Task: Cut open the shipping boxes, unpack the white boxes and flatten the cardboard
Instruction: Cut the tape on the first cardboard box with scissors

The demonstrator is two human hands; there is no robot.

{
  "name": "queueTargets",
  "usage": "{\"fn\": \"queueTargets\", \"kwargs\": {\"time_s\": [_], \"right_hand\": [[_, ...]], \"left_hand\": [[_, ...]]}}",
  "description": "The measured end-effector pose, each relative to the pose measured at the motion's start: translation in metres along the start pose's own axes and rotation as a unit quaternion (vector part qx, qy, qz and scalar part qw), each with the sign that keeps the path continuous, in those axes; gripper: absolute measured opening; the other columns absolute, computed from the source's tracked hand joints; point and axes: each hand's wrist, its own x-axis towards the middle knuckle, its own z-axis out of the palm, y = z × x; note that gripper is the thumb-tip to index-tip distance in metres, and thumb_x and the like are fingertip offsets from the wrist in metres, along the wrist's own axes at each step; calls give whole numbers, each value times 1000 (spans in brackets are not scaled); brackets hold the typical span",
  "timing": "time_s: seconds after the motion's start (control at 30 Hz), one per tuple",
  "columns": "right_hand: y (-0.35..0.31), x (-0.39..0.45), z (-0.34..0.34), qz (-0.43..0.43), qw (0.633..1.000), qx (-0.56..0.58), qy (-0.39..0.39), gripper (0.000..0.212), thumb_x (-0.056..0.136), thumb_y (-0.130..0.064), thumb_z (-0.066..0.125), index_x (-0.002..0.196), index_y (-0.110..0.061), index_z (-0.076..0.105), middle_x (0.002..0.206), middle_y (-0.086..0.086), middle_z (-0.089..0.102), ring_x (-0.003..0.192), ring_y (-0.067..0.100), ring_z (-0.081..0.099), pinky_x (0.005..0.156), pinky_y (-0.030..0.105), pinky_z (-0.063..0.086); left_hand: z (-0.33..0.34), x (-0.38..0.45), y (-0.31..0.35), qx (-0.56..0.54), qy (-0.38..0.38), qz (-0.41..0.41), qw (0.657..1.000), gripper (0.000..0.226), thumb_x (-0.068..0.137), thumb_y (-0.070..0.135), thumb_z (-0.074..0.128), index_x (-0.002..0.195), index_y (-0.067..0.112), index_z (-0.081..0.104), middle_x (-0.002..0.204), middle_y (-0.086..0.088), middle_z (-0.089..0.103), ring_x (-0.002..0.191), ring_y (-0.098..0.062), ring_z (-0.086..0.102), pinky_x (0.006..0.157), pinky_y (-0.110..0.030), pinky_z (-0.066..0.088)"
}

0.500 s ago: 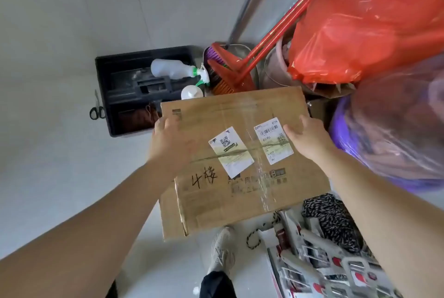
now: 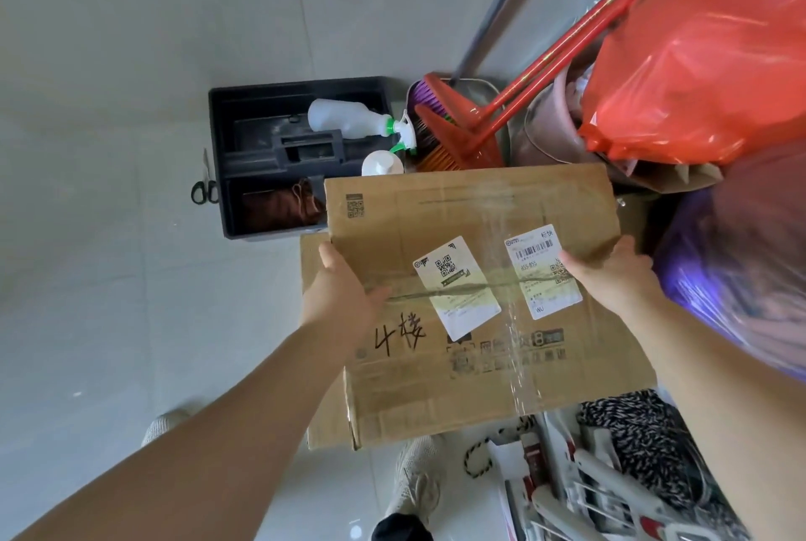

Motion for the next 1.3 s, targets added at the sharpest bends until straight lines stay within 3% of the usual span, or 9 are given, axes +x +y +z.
{"fn": "queueTargets", "kwargs": {"time_s": [0.3, 0.4, 0.5, 0.57, 0.7, 0.83, 0.97, 1.13, 1.3], "right_hand": [[4, 4, 4, 2, 1000, 18, -5, 109, 68, -75, 61, 146, -13, 17, 136, 25, 41, 116, 42, 50, 95, 49, 46], [7, 4, 6, -3, 1000, 20, -2, 108, 69, -76, 58, 147, -17, 14, 137, 25, 37, 115, 43, 50, 93, 44, 45], [11, 4, 8, -11, 1000, 21, 1, 108, 71, -78, 56, 150, -23, 7, 139, 26, 34, 113, 42, 50, 85, 40, 42], [14, 4, 8, -19, 1000, 24, -3, 109, 69, -80, 55, 149, -25, 7, 138, 25, 39, 114, 40, 51, 84, 38, 44], [15, 2, 5, -33, 999, 36, 2, 107, 67, -79, 58, 147, -20, 16, 134, 20, 48, 113, 39, 54, 90, 44, 49], [5, -8, 3, -45, 998, 37, 15, 107, 67, -79, 58, 147, -20, 17, 132, 24, 47, 116, 41, 51, 92, 45, 47], [-21, -24, -6, -67, 996, 44, 29, 107, 65, -81, 56, 146, -22, 18, 130, 25, 47, 116, 42, 50, 94, 46, 46], [-77, -53, -23, -116, 992, 44, 37, 107, 65, -82, 55, 147, -23, 19, 133, 22, 48, 121, 38, 47, 96, 48, 45], [-151, -94, -33, -187, 981, 6, 53, 111, 65, -84, 51, 149, -19, 19, 134, 15, 52, 121, 37, 49, 92, 47, 47]], "left_hand": [[3, -2, -1, 0, 17, 7, 1000, 83, 84, 32, 70, 143, 10, 15, 107, -9, 59, 79, -23, 53, 58, -32, 43], [5, -2, -1, 9, 29, 10, 999, 83, 83, 34, 70, 142, 9, 17, 99, -8, 57, 75, -23, 52, 55, -31, 42], [9, -1, 0, 20, 43, 2, 999, 90, 80, 38, 73, 142, 9, 16, 108, -12, 58, 78, -24, 52, 56, -32, 42], [11, -1, 0, 26, 55, -1, 998, 92, 78, 40, 75, 142, 8, 17, 108, -12, 59, 76, -23, 51, 48, -28, 37], [10, 1, 0, 33, 72, -5, 997, 83, 74, 43, 77, 132, 10, 27, 96, -4, 57, 72, -23, 52, 44, -27, 34], [-9, -2, -1, 50, 105, 13, 993, 70, 73, 46, 77, 115, 15, 32, 76, 8, 46, 55, -13, 47, 38, -23, 31], [-46, -6, -3, 49, 131, 21, 990, 68, 71, 49, 78, 108, 17, 30, 77, 6, 53, 56, -16, 53, 40, -23, 33], [-102, -14, -18, 46, 169, 12, 985, 93, 70, 54, 76, 135, 8, 29, 85, 1, 55, 73, -25, 55, 49, -30, 38], [-164, -24, -59, 16, 212, -14, 977, 85, 66, 57, 77, 122, 10, 35, 75, 6, 51, 69, -25, 55, 50, -30, 37]]}}
